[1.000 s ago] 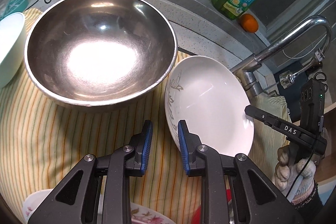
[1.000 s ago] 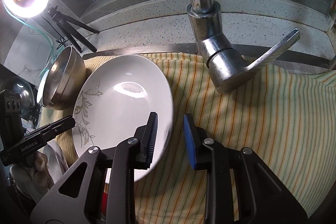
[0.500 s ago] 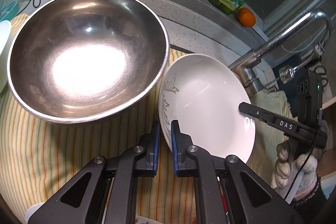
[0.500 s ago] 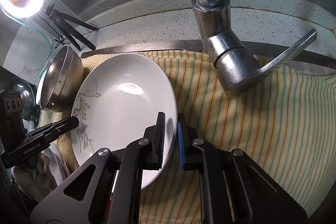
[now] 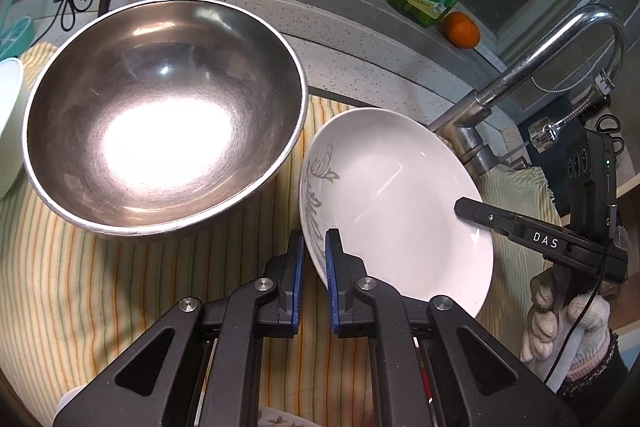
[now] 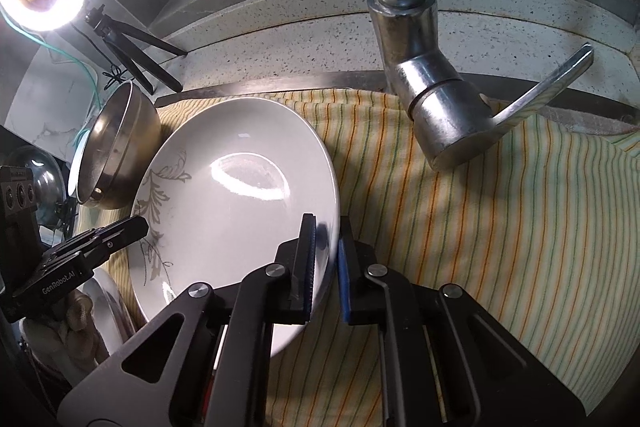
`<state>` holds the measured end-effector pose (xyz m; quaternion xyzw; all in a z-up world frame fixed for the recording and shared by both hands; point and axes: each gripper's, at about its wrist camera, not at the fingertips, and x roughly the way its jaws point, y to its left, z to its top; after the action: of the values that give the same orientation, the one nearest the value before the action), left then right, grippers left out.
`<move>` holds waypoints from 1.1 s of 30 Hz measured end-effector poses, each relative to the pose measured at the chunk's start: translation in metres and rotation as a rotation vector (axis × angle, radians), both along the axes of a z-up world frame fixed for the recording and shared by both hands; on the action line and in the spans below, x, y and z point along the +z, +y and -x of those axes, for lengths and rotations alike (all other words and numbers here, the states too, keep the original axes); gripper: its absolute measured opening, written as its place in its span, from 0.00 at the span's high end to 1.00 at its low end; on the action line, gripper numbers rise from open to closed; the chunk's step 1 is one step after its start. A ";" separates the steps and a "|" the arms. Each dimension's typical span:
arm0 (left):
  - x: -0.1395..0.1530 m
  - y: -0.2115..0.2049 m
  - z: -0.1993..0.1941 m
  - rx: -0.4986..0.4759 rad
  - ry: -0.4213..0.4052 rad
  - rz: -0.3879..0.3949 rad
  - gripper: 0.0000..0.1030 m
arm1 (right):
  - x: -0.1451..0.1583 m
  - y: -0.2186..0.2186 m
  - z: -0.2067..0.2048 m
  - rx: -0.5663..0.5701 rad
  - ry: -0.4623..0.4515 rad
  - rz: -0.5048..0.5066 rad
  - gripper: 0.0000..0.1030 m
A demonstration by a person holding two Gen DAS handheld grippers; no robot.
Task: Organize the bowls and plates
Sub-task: 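Lift the grey-leaf plate and carry it toward the plate stack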
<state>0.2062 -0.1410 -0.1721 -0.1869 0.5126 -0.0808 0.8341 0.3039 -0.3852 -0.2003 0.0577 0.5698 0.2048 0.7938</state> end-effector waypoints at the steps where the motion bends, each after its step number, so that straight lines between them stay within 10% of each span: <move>1: 0.001 0.000 0.001 0.000 -0.002 0.003 0.92 | 0.002 -0.001 0.001 -0.003 -0.002 -0.003 0.91; 33: 0.073 0.078 0.095 -0.033 -0.106 0.054 0.92 | 0.084 0.058 0.126 0.003 -0.096 -0.051 0.90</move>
<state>0.1108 -0.0631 -0.0992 -0.1964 0.4685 -0.1179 0.8533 0.1776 -0.3272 -0.1159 0.0671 0.5255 0.2231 0.8183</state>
